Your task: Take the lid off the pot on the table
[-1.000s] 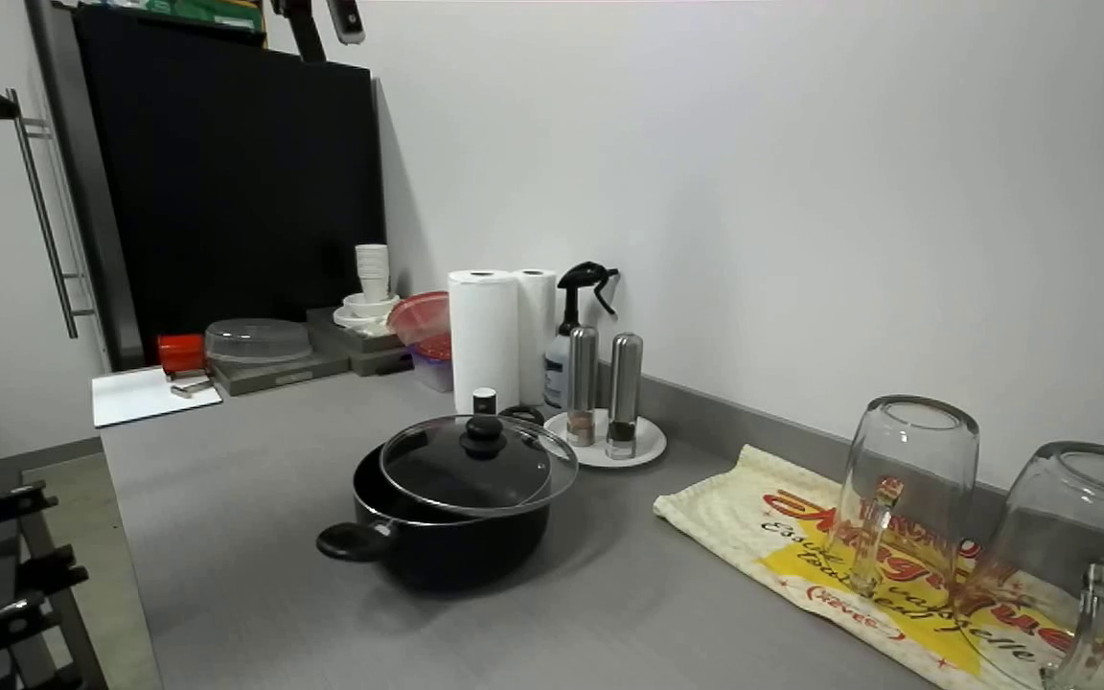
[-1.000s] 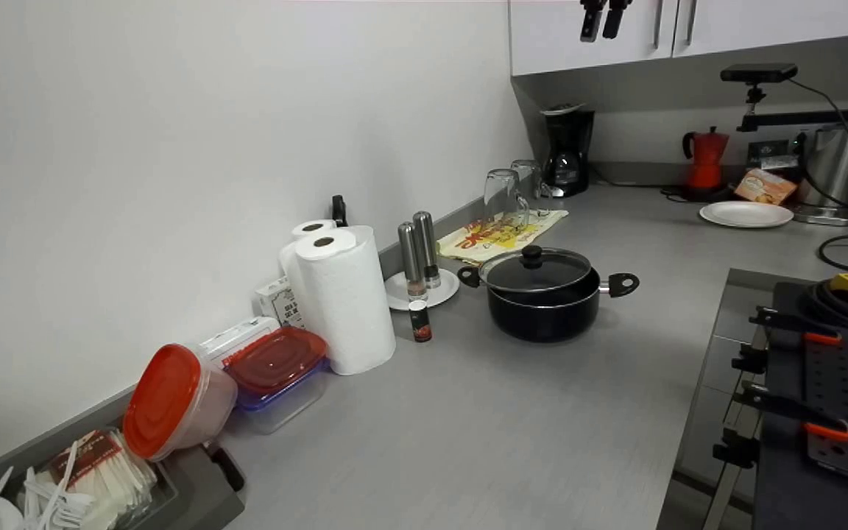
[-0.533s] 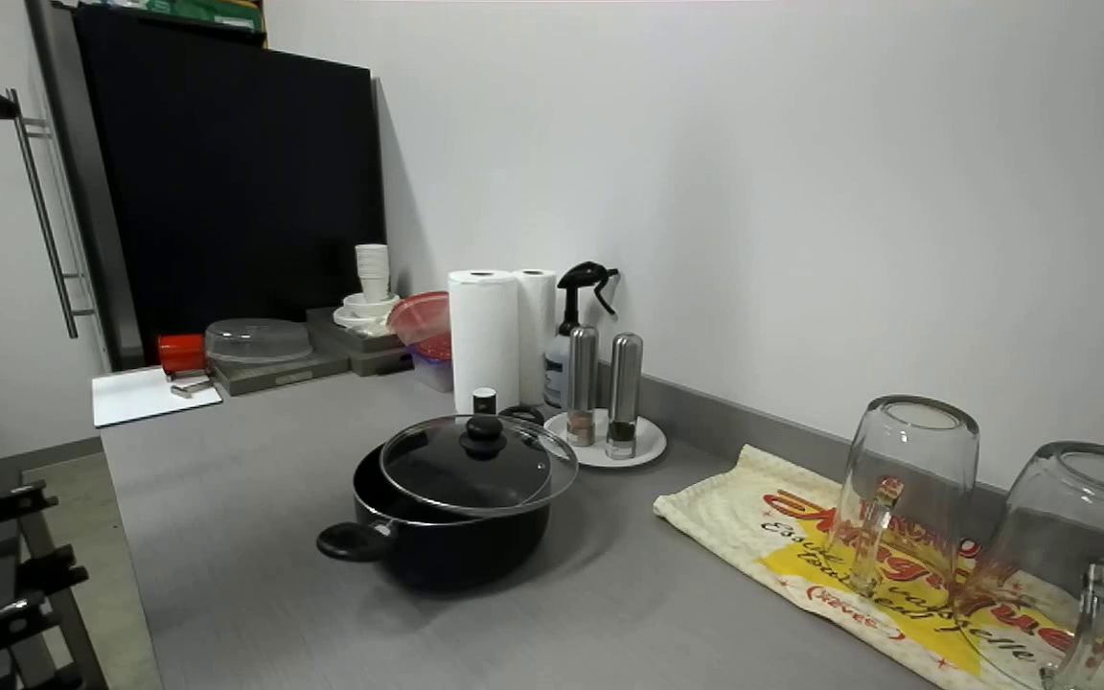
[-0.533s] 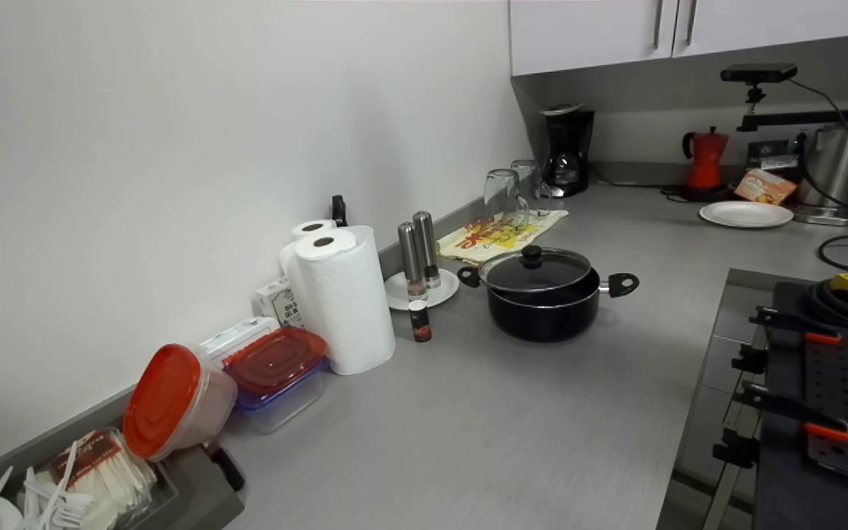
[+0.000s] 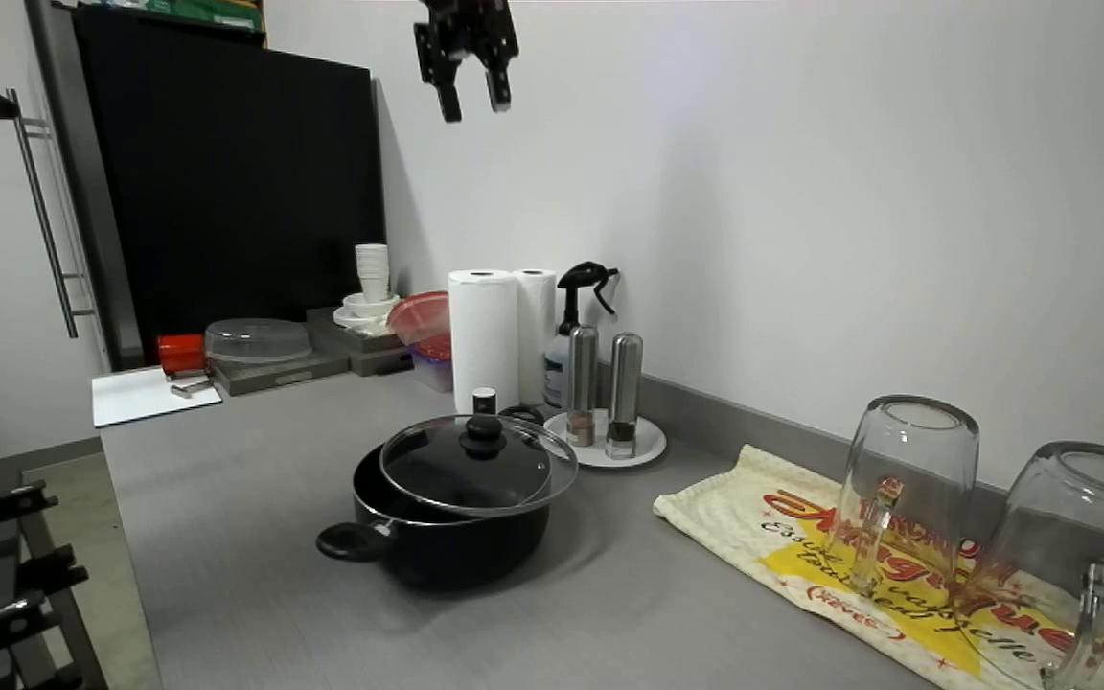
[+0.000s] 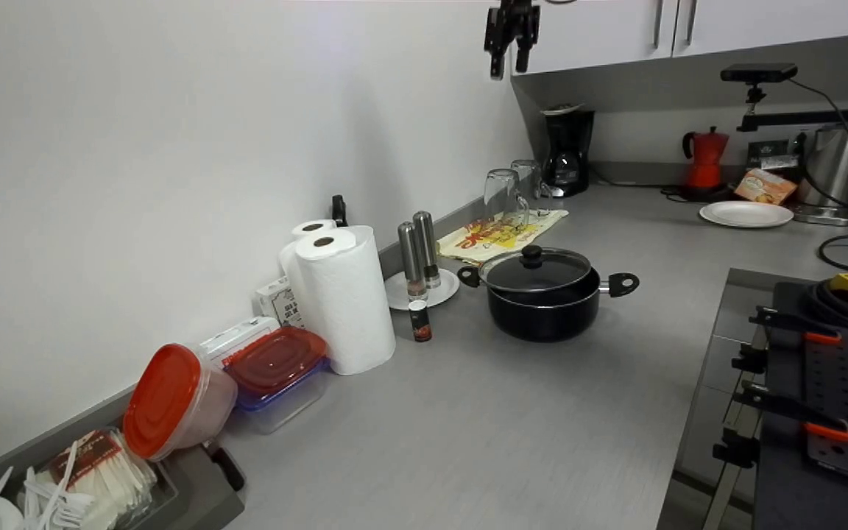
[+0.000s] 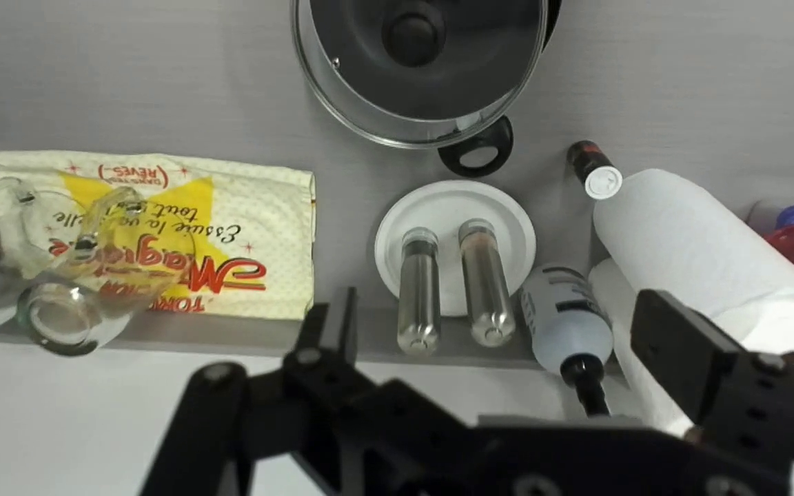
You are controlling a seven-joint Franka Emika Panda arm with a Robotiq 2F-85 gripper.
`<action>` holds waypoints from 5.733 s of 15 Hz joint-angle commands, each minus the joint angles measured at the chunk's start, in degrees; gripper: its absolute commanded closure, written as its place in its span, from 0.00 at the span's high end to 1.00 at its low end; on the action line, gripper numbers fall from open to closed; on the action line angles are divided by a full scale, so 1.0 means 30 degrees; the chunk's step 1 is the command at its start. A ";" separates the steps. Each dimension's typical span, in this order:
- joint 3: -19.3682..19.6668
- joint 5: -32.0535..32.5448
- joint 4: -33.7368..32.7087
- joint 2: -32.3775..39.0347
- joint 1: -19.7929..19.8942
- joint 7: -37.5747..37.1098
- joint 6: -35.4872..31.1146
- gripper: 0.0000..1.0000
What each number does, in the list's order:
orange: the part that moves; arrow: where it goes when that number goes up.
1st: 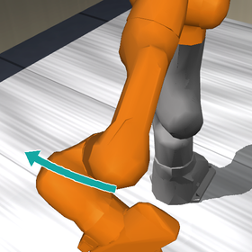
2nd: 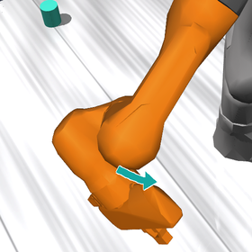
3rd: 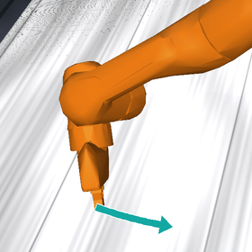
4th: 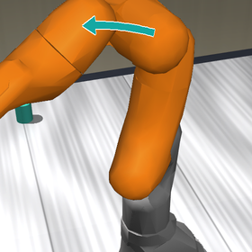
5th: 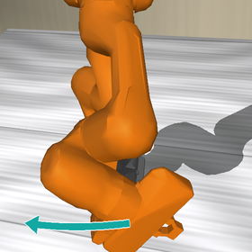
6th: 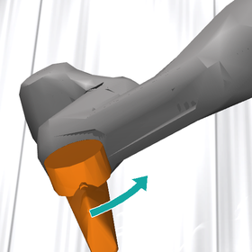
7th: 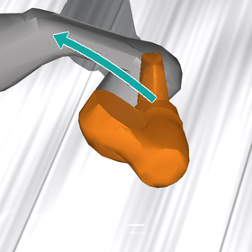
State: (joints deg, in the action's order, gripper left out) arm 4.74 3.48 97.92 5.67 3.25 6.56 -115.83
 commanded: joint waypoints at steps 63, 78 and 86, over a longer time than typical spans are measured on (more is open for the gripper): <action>0.0032 0.0001 -1.0489 1.6462 0.1303 -0.0629 0.7752 1.00; 0.0048 0.0057 -1.0769 1.6089 0.1385 -0.0376 0.8089 0.36; 0.0079 0.0481 -1.0457 1.3559 0.1145 -0.0088 0.8006 0.43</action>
State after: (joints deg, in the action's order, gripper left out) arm 5.01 3.22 65.83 50.69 7.35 5.63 -93.85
